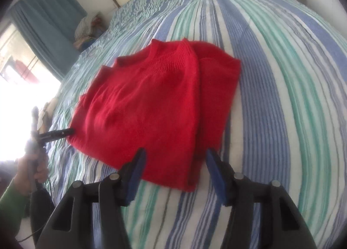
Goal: Fold small clothes
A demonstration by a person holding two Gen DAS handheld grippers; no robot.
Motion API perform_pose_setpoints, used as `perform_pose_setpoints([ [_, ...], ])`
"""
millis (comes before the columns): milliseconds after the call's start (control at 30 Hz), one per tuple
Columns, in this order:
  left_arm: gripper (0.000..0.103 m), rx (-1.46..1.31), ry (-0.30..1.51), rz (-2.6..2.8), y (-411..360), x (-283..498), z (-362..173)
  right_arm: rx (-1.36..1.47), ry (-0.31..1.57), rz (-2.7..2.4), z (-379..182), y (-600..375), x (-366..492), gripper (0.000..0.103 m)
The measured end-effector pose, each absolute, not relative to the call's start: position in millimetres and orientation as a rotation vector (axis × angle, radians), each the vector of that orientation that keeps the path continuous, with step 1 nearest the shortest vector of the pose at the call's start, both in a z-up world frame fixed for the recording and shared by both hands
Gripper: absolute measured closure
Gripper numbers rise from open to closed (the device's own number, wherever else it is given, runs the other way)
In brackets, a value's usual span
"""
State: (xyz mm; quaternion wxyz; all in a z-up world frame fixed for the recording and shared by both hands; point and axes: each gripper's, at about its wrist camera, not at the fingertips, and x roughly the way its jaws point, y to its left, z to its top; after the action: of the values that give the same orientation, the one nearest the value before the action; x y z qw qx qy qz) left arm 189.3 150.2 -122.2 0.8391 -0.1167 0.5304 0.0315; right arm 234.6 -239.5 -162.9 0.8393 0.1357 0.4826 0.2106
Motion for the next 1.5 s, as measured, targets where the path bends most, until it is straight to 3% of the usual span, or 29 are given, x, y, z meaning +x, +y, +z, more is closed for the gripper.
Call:
perform_pose_setpoints([
  [300,0.010,-0.145,0.985,0.141,134.1,131.0,-92.9,0.359,0.952,0.363,-148.0,-276.0,210.0,0.032],
  [733,0.010,-0.079,0.963,0.181,122.2,123.9,-90.1,0.346,0.994,0.367,-157.7,-263.4,189.0,0.032],
  [1300,0.009,-0.188,0.902,0.216,182.3,141.5,-124.2,0.337,1.000,0.314,-163.1,-262.7,192.0,0.032],
  [1433,0.001,-0.188,0.854,0.297,219.3,166.4,-133.3,0.341,0.983,0.268,-171.2,-265.8,191.8,0.031],
  [1500,0.001,-0.218,0.946,0.305,237.6,186.2,-163.1,0.343,0.987,0.237,-181.9,-267.4,190.6,0.031],
])
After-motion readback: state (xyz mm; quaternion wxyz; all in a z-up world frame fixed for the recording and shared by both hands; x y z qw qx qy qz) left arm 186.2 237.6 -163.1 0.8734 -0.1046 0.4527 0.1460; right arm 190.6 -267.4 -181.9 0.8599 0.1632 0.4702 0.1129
